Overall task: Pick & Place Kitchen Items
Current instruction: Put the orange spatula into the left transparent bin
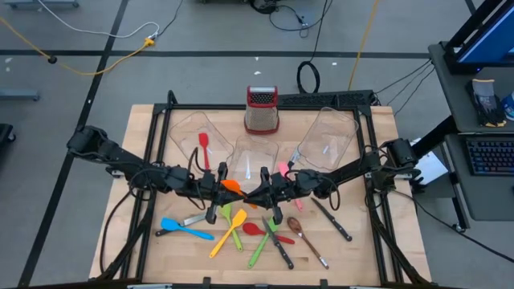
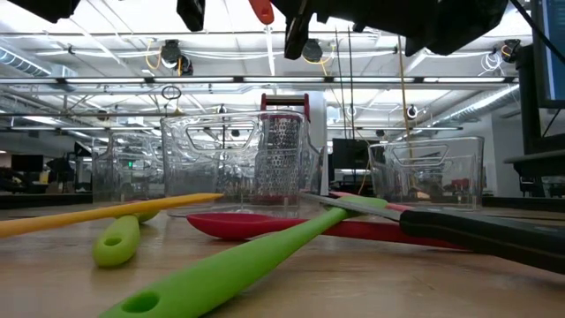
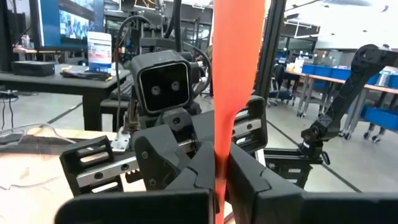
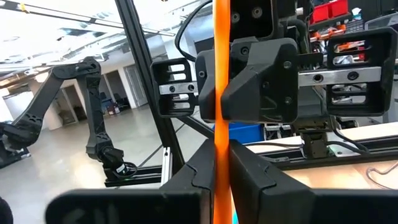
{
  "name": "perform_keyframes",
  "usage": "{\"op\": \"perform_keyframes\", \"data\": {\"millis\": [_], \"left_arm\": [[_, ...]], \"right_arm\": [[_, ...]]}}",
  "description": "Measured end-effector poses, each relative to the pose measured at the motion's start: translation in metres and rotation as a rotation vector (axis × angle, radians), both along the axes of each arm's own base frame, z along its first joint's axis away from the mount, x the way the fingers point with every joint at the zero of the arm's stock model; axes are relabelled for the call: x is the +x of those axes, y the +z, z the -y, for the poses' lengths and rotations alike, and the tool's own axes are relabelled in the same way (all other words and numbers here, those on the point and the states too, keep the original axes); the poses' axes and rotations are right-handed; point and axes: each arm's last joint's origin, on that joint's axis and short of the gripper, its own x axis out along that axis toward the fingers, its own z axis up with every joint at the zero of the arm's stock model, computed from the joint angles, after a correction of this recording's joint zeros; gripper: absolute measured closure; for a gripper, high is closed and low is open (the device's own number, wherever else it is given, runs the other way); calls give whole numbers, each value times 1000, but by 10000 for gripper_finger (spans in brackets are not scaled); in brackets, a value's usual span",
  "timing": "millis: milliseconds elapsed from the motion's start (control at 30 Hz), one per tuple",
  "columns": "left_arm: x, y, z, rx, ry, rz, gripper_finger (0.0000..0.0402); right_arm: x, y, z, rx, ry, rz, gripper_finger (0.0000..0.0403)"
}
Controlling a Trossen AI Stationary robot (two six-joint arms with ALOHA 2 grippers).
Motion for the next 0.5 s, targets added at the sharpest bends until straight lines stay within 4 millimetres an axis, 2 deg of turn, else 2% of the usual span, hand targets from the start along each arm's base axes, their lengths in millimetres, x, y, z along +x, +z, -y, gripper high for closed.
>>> {"op": "perform_keyframes", "data": {"millis": [167, 500], "left_arm": [[0, -1, 0, -10, 0, -11, 395], [-3, -10, -4, -155, 118, -164, 397]], "right_arm": [[0, -2, 0, -6, 6, -23, 373], [2, -16, 0, -33, -5, -161, 309]]}}
